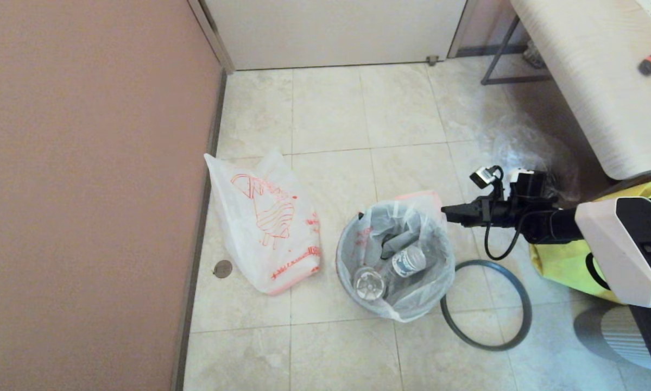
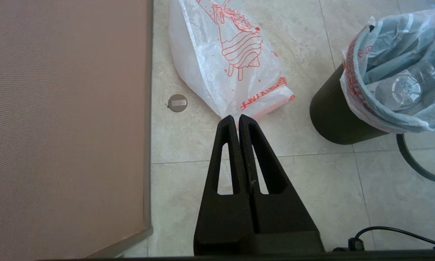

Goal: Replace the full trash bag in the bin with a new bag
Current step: Place the trash bag on the floor

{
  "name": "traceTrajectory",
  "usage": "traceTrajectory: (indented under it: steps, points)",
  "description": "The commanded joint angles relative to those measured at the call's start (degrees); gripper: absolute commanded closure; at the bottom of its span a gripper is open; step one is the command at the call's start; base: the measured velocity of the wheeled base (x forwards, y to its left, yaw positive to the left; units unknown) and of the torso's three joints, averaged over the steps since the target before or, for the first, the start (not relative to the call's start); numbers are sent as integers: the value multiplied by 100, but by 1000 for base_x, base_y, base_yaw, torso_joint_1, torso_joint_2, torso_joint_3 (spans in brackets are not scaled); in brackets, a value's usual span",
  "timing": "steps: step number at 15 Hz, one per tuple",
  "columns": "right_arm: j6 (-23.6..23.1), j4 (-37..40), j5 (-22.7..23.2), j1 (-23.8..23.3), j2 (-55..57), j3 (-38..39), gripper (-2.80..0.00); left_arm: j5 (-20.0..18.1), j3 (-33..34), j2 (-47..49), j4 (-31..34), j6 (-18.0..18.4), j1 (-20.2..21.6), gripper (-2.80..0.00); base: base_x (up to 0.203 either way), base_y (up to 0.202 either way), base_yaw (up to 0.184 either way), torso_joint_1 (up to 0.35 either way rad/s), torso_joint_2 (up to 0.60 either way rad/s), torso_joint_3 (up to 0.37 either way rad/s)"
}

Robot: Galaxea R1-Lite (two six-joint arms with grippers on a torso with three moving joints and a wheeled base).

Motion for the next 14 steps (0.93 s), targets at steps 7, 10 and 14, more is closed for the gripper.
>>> traceTrajectory:
  steps: [7, 10, 14]
  points:
    - [4, -307, 112, 11, 119, 0, 0, 4, -4, -2, -2, -5, 1, 0, 0, 0, 0, 0, 0, 0]
    - [4, -312, 118, 22, 94, 2, 0, 4, -4, -2, -2, -4, 1, 0, 0, 0, 0, 0, 0, 0]
    - [5, -301, 111, 75, -330, 510, 0, 4, -4, -2, -2, -4, 1, 0, 0, 0, 0, 0, 0, 0]
